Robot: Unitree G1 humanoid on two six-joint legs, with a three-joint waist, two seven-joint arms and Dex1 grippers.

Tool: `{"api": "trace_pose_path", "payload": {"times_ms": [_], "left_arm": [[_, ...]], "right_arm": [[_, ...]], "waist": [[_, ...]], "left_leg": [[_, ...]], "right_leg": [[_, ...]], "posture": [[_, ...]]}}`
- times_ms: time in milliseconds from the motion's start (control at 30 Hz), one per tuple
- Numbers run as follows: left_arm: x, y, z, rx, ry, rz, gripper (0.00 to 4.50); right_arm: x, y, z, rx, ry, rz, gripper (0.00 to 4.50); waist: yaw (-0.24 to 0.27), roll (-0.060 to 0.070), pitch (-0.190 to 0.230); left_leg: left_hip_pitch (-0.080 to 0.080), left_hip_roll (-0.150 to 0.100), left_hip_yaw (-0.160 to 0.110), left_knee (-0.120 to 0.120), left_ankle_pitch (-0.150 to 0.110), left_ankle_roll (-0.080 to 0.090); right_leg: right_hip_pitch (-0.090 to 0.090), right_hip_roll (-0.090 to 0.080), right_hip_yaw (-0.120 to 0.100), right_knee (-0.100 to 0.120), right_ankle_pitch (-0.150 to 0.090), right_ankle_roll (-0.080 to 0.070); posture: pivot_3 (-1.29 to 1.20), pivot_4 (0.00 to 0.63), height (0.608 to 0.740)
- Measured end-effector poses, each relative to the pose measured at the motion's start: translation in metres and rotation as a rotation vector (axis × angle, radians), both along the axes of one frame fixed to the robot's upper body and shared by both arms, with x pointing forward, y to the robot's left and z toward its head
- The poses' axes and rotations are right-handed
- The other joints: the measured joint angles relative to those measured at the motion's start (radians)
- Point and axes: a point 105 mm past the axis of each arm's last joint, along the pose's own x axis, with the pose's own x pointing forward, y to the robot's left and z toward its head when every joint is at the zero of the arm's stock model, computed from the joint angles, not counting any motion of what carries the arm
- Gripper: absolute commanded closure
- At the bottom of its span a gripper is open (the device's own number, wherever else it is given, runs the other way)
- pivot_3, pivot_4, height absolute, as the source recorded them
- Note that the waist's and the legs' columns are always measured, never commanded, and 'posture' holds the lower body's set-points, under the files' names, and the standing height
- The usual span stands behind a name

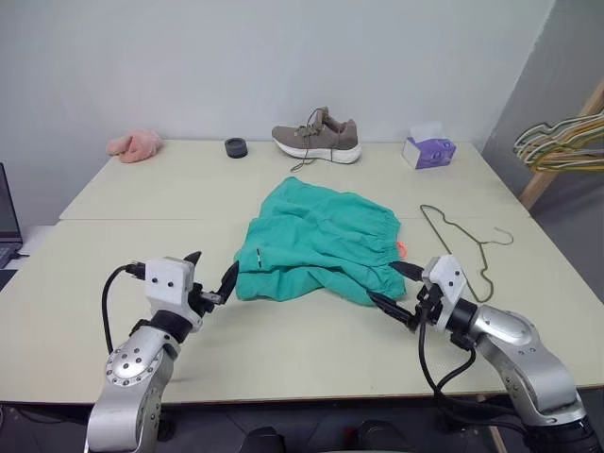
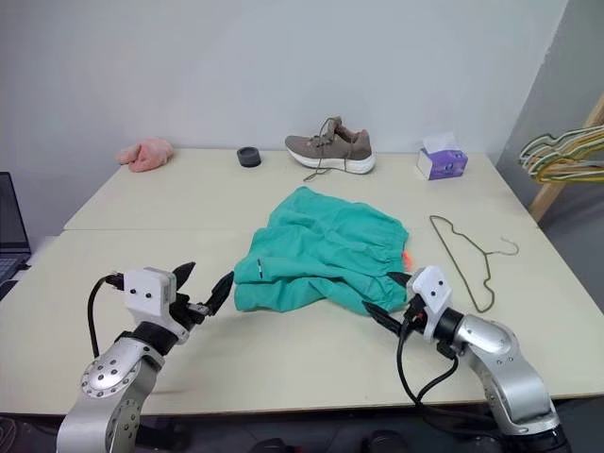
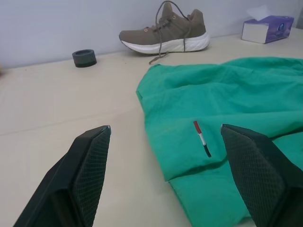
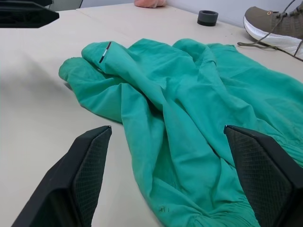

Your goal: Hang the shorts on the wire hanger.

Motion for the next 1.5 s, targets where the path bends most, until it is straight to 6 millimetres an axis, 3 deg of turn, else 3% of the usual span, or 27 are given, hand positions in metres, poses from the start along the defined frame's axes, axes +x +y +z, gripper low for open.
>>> {"api": "trace_pose_path", "payload": {"times_ms": [33, 267, 367, 567, 767, 900, 1067, 1267, 1400, 1500], "left_arm": [[-0.001, -0.001, -0.001, -0.001, 0.007, -0.019, 0.02], [-0.011, -0.007, -0.005, 0.125, 0.078, -0.209, 0.02], [-0.01, -0.006, -0.016, 0.212, 0.13, -0.271, 0.02], [0.003, -0.017, -0.037, 0.319, 0.175, -0.357, 0.02], [0.024, -0.03, -0.05, 0.426, 0.167, -0.396, 0.02], [0.036, -0.038, -0.064, 0.487, 0.177, -0.408, 0.88], [0.041, -0.041, -0.068, 0.521, 0.18, -0.416, 2.49], [0.04, -0.04, -0.069, 0.5, 0.198, -0.433, 4.34], [0.041, -0.04, -0.06, 0.436, 0.205, -0.456, 4.46], [0.039, -0.038, -0.053, 0.41, 0.204, -0.476, 4.5]], "right_arm": [[-0.001, 0.0, -0.001, -0.009, 0.004, 0.013, 0.44], [-0.013, -0.009, -0.003, -0.143, 0.024, 0.14, 0.44], [-0.019, -0.01, 0.001, -0.188, 0.018, 0.188, 0.44], [-0.037, -0.01, -0.008, -0.268, 0.064, 0.265, 0.44], [-0.038, -0.008, -0.008, -0.282, 0.044, 0.252, 0.44], [-0.033, -0.01, -0.007, -0.309, 0.019, 0.221, 0.44], [-0.024, -0.008, -0.002, -0.336, -0.029, 0.209, 0.44], [-0.002, -0.005, -0.015, -0.5, -0.14, 0.256, 0.44], [0.022, -0.005, -0.024, -0.596, -0.193, 0.263, 0.44], [0.034, -0.003, -0.037, -0.664, -0.207, 0.292, 1.05]], "waist": [[0.0, 0.0, 0.0], [-0.003, 0.0, 0.0], [-0.004, 0.002, -0.002], [-0.005, 0.001, -0.002], [-0.015, 0.002, -0.003], [-0.02, 0.002, -0.004], [-0.038, 0.003, -0.006], [-0.052, 0.004, -0.006], [-0.061, 0.004, -0.006], [-0.062, 0.004, -0.006]], "left_leg": [[0.0, 0.0, 0.0, 0.0, 0.0, 0.0], [0.0, 0.0, 0.0, 0.0, 0.0, 0.0], [0.001, 0.0, 0.0, 0.0, 0.0, 0.0], [0.0, 0.0, 0.001, 0.001, 0.0, 0.0], [0.001, 0.0, 0.001, 0.001, 0.0, 0.0], [0.0, 0.0, 0.001, 0.001, 0.0, 0.0], [0.001, 0.0, 0.001, 0.001, 0.0, 0.0], [0.001, 0.0, 0.001, 0.001, 0.0, 0.0], [0.001, 0.0, 0.001, 0.001, 0.0, 0.0], [0.0, 0.0, 0.002, 0.001, 0.0, 0.0]], "right_leg": [[0.0, 0.0, 0.0, 0.0, 0.0, 0.0], [0.0, 0.0, 0.0, 0.0, 0.0, 0.0], [0.0, 0.0, 0.0, 0.0, 0.0, 0.0], [0.0, 0.0, 0.0, 0.0, 0.0, 0.0], [0.0, 0.0, 0.0, 0.0, 0.0, 0.0], [0.0, 0.0, 0.0, 0.0, 0.0, 0.0], [0.0, 0.0, 0.0, 0.001, 0.0, 0.001], [0.0, 0.0, 0.0, 0.001, 0.001, 0.001], [0.0, 0.0, 0.001, 0.001, 0.001, 0.001], [0.0, 0.0, 0.001, 0.001, 0.003, -0.003]], "posture": [[0.03, 0.0, 0.74], [-0.01, 0.0, 0.74], [-0.03, 0.0, 0.74], [-0.07, 0.0, 0.74], [-0.11, 0.0, 0.74], [-0.12, 0.0, 0.74], [-0.13, 0.0, 0.74], [-0.12, 0.0, 0.74], [-0.11, 0.0, 0.74], [-0.1, 0.0, 0.74]]}}
